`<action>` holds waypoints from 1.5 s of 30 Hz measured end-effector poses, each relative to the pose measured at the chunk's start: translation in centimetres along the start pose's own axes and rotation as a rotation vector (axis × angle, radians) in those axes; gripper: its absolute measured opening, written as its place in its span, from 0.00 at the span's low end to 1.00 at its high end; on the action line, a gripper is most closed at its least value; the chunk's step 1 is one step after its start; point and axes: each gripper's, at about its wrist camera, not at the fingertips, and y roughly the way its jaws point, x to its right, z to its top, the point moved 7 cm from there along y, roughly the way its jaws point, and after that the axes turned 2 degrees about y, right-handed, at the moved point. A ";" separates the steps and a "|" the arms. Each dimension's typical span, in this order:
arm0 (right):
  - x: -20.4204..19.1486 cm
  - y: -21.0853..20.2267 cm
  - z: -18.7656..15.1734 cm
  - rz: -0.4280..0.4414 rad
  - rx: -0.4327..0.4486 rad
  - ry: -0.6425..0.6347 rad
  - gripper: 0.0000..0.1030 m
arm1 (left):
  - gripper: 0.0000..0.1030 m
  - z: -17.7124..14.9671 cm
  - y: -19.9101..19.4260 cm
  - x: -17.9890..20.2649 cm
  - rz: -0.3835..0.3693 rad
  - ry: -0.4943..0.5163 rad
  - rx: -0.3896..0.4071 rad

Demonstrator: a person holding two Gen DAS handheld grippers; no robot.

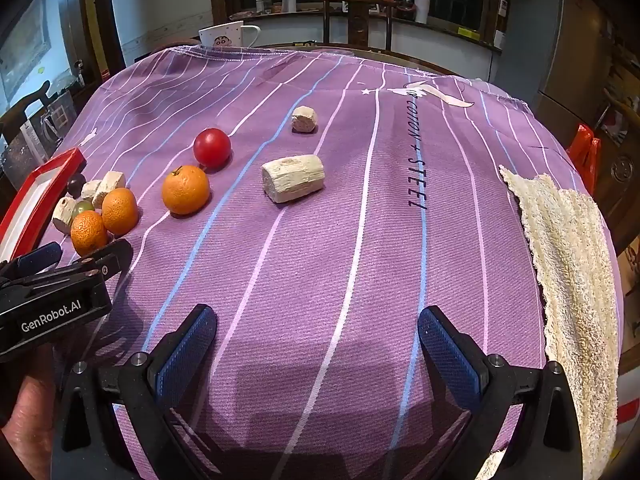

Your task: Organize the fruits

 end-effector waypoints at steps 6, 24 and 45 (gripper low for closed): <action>0.0 0.0 0.0 0.003 -0.001 0.003 1.00 | 1.00 0.0 0.0 0.0 0.001 0.002 0.001; 0.0 0.0 0.0 0.005 -0.002 0.006 1.00 | 1.00 0.0 0.0 0.0 0.003 0.006 0.003; 0.4 -0.1 0.0 -0.001 -0.003 0.013 1.00 | 1.00 -0.6 -0.6 0.2 -0.041 0.064 -0.005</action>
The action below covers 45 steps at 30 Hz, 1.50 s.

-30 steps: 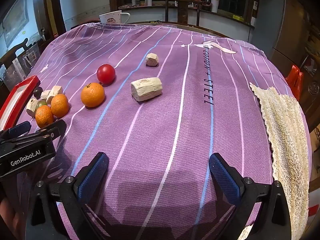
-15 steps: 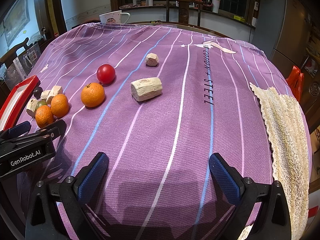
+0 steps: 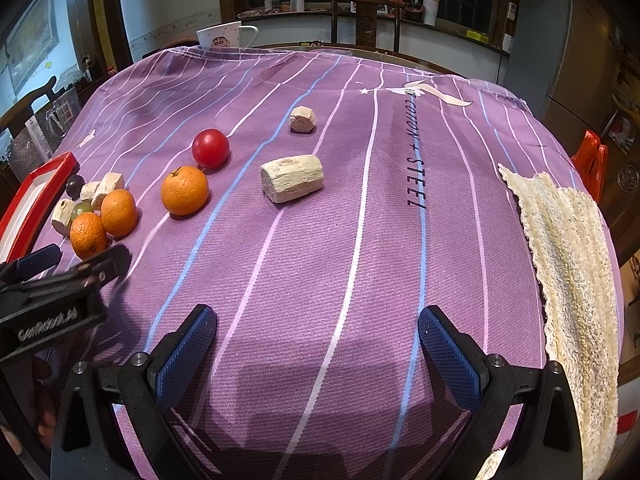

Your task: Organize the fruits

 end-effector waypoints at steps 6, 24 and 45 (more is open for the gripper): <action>-0.3 -0.2 -0.3 -0.013 -0.031 0.023 1.00 | 1.00 -0.6 -0.5 -0.1 -0.030 0.042 -0.001; -1.3 -1.9 -0.9 -0.083 0.020 0.115 1.00 | 1.00 -1.6 -3.2 -2.8 -0.115 -0.009 0.072; -4.7 -11.4 0.5 -0.125 0.397 0.085 1.00 | 1.00 -0.5 -13.5 -6.5 -0.054 -0.019 0.358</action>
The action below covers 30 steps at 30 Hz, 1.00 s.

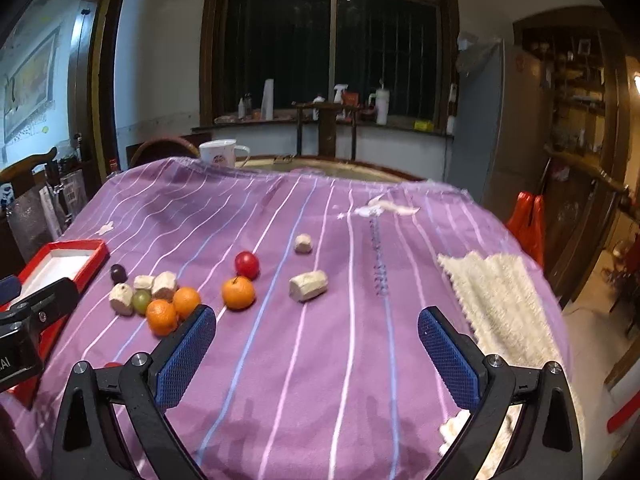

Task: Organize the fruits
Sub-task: 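Move the left gripper to the red tomato while the right gripper approaches the white wooden block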

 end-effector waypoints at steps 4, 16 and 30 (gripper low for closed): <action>-0.4 0.0 -0.7 0.020 -0.046 -0.012 1.00 | 1.00 -0.1 -0.6 0.2 -0.003 0.011 0.005; -1.0 -1.4 -1.2 0.048 -0.053 -0.025 1.00 | 1.00 -0.8 -1.3 0.9 -0.021 0.024 -0.019; -1.2 -1.2 -1.6 0.065 -0.068 -0.022 1.00 | 1.00 -1.5 -0.6 1.0 -0.039 0.015 -0.052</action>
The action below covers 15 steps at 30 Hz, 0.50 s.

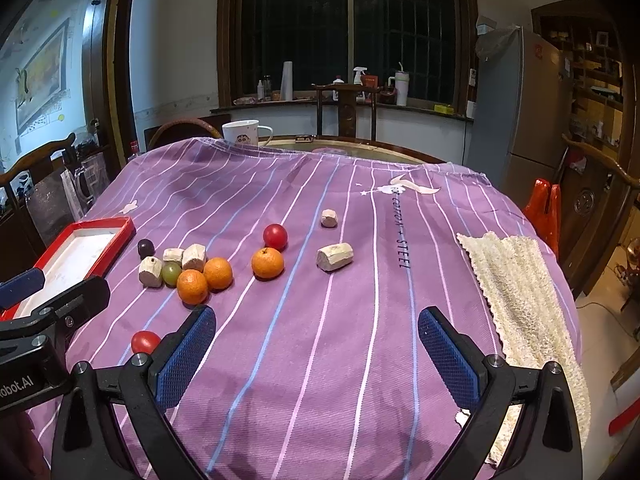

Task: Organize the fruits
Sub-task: 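Move the left gripper to the red tomato while the right gripper approaches the white wooden block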

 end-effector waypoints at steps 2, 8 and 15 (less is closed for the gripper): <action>0.0 0.4 -0.1 0.003 -0.009 0.002 1.00 | 1.00 0.0 0.4 -0.1 -0.007 -0.001 -0.012; 1.0 1.7 0.1 0.011 -0.043 0.011 1.00 | 1.00 1.3 0.9 -5.0 0.053 -0.056 0.001; 2.8 3.7 0.9 0.023 -0.086 0.031 1.00 | 1.00 1.3 2.0 -11.0 0.071 -0.200 -0.035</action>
